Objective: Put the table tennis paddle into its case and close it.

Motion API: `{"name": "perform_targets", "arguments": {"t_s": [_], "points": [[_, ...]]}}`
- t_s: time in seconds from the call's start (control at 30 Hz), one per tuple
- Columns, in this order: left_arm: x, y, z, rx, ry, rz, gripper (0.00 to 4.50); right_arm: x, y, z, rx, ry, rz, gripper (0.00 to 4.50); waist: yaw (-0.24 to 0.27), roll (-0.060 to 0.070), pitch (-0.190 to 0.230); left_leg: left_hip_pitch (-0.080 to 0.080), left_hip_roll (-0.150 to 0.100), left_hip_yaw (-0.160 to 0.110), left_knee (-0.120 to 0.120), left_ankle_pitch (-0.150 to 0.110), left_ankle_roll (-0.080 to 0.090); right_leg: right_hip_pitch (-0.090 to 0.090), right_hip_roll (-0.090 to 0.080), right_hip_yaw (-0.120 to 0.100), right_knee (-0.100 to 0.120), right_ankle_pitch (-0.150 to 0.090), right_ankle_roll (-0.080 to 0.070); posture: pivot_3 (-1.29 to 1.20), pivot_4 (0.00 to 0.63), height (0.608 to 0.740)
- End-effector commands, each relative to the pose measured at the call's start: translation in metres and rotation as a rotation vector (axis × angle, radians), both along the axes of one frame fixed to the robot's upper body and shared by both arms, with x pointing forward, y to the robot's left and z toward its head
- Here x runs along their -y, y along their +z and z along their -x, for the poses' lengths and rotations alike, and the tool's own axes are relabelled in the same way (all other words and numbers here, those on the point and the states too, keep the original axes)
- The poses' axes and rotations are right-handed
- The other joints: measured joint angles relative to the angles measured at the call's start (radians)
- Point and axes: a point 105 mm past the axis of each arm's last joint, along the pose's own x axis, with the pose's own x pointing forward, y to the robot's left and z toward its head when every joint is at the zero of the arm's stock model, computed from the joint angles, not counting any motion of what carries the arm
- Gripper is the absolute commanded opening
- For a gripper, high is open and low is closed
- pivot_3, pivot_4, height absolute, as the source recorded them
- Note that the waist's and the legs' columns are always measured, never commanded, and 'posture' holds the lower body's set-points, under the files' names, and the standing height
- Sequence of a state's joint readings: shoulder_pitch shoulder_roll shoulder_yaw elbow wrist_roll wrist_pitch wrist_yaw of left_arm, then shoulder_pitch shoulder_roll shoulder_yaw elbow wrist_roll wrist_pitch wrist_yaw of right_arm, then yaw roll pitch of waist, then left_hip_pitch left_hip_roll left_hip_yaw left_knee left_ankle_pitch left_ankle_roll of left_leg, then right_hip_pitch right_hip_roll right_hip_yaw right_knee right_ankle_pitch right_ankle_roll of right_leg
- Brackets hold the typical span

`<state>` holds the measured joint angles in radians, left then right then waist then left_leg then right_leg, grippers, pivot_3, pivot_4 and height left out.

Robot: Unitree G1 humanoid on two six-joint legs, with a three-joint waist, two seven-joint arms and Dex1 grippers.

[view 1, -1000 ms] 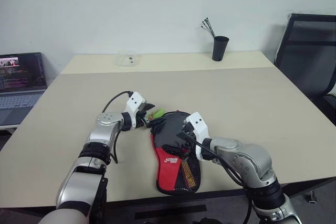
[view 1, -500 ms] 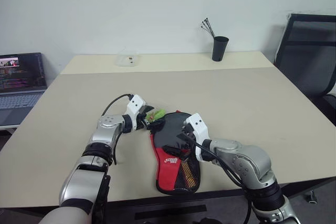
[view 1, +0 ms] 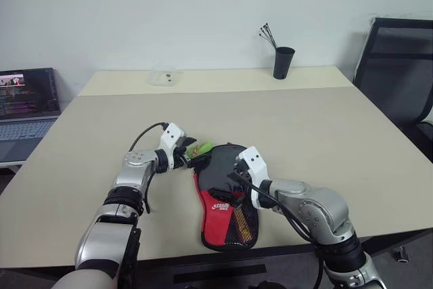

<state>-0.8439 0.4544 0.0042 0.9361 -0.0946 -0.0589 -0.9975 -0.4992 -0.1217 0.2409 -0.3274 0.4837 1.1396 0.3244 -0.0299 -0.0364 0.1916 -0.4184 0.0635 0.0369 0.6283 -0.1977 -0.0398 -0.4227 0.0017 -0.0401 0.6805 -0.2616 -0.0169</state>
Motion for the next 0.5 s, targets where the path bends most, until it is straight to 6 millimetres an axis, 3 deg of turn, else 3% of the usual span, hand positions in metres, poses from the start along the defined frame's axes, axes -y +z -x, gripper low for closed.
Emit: {"name": "perform_targets", "arguments": {"t_s": [0.03,0.17,0.27,0.5], "points": [[0.0045,0.0031,0.0018,0.003,-0.025,0.002,3.91,-0.0037,0.0083,0.0006,0.034,0.008,-0.026,4.50,0.000,0.000,0.000,0.000,0.000,0.000,0.000,0.000,0.000,0.000,0.000,0.000,0.000,0.000,0.000,0.00,0.150,0.740],[0.0065,0.0040,0.0020,0.008,-0.028,0.008,3.91,-0.0040,0.0081,0.0006,0.033,0.007,-0.027,4.50,0.000,0.000,0.000,0.000,0.000,0.000,0.000,0.000,0.000,0.000,0.000,0.000,0.000,0.000,0.000,0.00,0.150,0.740],[0.0058,0.0055,0.0011,0.013,-0.020,0.014,3.31,-0.0044,0.0082,0.0008,0.032,0.007,-0.027,4.50,0.000,0.000,0.000,0.000,0.000,0.000,0.000,0.000,0.000,0.000,0.000,0.000,0.000,0.000,0.000,0.00,0.150,0.740],[0.0053,0.0064,0.0018,0.016,-0.023,0.022,0.82,-0.0049,0.0084,0.0009,0.036,0.009,-0.025,4.50,0.000,0.000,0.000,0.001,0.000,0.000,0.000,0.000,0.000,0.000,0.000,0.000,0.000,0.000,0.000,0.00,0.150,0.740]]}}
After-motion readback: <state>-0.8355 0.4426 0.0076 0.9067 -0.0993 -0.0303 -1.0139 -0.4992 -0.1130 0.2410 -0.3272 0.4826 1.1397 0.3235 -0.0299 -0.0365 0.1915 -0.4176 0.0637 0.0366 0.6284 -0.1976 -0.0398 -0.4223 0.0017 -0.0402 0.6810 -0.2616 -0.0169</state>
